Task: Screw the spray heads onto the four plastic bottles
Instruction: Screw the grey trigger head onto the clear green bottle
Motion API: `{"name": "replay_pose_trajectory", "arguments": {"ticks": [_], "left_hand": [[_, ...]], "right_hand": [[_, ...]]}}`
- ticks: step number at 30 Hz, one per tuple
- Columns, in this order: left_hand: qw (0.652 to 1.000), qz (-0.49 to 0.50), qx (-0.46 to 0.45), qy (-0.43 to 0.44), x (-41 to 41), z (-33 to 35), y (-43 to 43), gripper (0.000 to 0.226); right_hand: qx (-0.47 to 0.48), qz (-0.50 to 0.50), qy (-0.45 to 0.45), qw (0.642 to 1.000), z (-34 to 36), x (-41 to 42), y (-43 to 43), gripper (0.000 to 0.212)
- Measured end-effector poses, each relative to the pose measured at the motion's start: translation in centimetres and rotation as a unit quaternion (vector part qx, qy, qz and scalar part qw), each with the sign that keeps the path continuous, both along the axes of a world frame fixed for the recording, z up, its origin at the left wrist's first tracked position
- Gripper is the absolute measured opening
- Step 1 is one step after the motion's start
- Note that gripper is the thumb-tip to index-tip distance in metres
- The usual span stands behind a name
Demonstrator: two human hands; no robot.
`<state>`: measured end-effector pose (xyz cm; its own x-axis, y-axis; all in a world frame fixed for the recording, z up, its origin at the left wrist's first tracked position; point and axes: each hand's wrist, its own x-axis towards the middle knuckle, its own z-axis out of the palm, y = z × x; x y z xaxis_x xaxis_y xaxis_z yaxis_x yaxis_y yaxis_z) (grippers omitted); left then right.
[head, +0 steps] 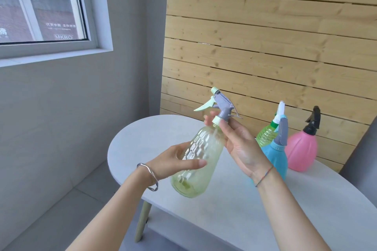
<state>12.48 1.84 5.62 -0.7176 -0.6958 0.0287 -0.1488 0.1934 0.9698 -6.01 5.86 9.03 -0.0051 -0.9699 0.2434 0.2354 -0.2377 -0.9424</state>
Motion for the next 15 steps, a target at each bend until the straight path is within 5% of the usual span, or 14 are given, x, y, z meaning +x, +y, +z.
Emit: {"name": "replay_pose_trajectory", "arguments": {"ticks": [7, 15], "left_hand": [[0.997, 0.036, -0.028, 0.062, -0.5, 0.8, -0.1, 0.043], [0.996, -0.020, 0.006, 0.083, -3.4, 2.0, 1.3, 0.035]], "right_hand": [[-0.054, -0.104, 0.017, 0.993, 1.1, 1.4, 0.3, 0.028], [-0.049, -0.087, 0.017, 0.995, 3.0, -1.0, 2.6, 0.048]]}}
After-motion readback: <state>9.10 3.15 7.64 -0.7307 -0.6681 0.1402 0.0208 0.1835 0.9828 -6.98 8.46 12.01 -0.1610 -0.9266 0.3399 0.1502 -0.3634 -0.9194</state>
